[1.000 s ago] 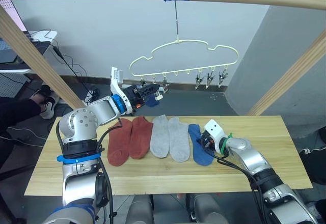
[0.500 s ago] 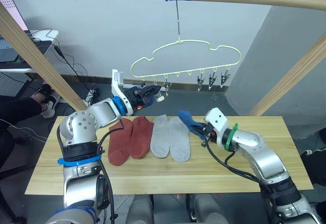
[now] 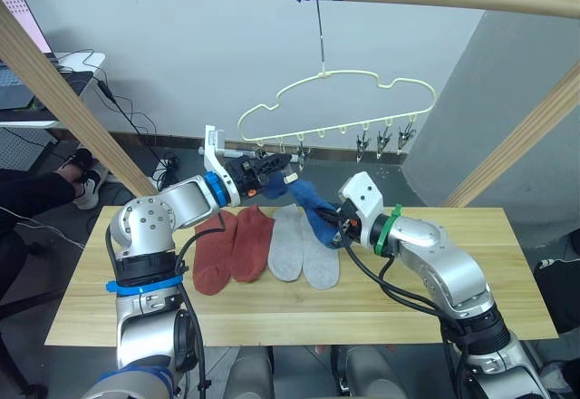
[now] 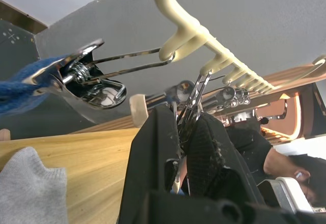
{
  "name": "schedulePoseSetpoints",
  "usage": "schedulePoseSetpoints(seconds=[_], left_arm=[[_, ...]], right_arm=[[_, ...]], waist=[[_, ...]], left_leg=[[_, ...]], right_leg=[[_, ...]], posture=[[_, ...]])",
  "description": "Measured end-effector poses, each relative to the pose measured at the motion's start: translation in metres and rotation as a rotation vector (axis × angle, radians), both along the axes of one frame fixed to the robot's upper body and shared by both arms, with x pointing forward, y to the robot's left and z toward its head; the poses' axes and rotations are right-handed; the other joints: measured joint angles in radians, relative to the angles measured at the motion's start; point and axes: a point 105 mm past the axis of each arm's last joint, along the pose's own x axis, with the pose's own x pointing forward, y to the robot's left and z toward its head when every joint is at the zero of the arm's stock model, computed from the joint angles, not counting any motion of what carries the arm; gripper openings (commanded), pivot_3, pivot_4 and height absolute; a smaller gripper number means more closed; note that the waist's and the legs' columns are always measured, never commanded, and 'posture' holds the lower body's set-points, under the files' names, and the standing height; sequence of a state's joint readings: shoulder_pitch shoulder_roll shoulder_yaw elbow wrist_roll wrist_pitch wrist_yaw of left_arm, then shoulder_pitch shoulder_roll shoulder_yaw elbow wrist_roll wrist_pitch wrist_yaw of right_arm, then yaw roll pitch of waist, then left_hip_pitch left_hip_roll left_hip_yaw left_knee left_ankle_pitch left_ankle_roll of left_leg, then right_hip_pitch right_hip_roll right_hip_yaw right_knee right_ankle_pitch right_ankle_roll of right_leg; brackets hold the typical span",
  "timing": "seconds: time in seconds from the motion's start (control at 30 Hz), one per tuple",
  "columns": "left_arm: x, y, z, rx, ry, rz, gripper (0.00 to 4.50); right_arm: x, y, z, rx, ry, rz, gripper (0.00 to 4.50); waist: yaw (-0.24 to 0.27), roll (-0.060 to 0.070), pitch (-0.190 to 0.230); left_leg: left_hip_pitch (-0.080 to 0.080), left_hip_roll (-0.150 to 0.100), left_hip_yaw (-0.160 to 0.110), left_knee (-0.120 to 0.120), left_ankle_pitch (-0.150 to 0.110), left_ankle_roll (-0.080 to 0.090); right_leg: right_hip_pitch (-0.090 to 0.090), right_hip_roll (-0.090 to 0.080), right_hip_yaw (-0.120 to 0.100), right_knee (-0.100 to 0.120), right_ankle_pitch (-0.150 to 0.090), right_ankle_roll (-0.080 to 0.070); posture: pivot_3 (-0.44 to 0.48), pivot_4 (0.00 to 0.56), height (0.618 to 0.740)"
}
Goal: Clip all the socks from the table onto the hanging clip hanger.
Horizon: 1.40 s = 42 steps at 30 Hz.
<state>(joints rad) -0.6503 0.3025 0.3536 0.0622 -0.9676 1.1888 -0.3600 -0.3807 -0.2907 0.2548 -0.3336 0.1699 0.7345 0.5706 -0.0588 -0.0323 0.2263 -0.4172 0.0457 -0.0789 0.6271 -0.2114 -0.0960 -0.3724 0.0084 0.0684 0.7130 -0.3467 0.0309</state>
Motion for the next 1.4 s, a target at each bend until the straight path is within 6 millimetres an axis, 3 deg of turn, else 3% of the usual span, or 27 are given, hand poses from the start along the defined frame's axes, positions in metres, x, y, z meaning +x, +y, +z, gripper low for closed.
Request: schedulePoseSetpoints(seconds=[0.57, 0.9, 1.4], left_arm=[[0.000, 0.000, 0.000, -0.004, -0.001, 0.002, 0.26], [-0.002, 0.013, 0.003, -0.237, 0.168, -0.003, 0.26], [-0.005, 0.008, 0.002, -0.216, 0.200, -0.046, 0.26]], right_arm=[[0.000, 0.017, 0.014, 0.131, 0.056, 0.014, 0.01], [-0.015, 0.011, 0.014, 0.228, 0.121, -0.002, 0.01], [-0.011, 0.018, 0.025, 0.251, 0.076, -0.013, 0.01]], waist=[[-0.001, 0.000, 0.000], [-0.001, 0.000, 0.000], [-0.002, 0.000, 0.000]], left_leg=[[0.000, 0.000, 0.000, 0.000, -0.001, 0.001], [0.000, 0.000, 0.000, 0.000, -0.001, 0.001], [0.000, 0.000, 0.000, -0.001, -0.001, 0.001]], right_leg=[[0.000, 0.000, 0.000, 0.000, 0.000, 0.000], [0.000, 0.000, 0.000, 0.000, 0.000, 0.000], [-0.001, 0.000, 0.000, 0.000, 0.000, 0.000]], posture=[[-0.030, 0.202, 0.740], [-0.041, 0.204, 0.740], [-0.065, 0.198, 0.740]])
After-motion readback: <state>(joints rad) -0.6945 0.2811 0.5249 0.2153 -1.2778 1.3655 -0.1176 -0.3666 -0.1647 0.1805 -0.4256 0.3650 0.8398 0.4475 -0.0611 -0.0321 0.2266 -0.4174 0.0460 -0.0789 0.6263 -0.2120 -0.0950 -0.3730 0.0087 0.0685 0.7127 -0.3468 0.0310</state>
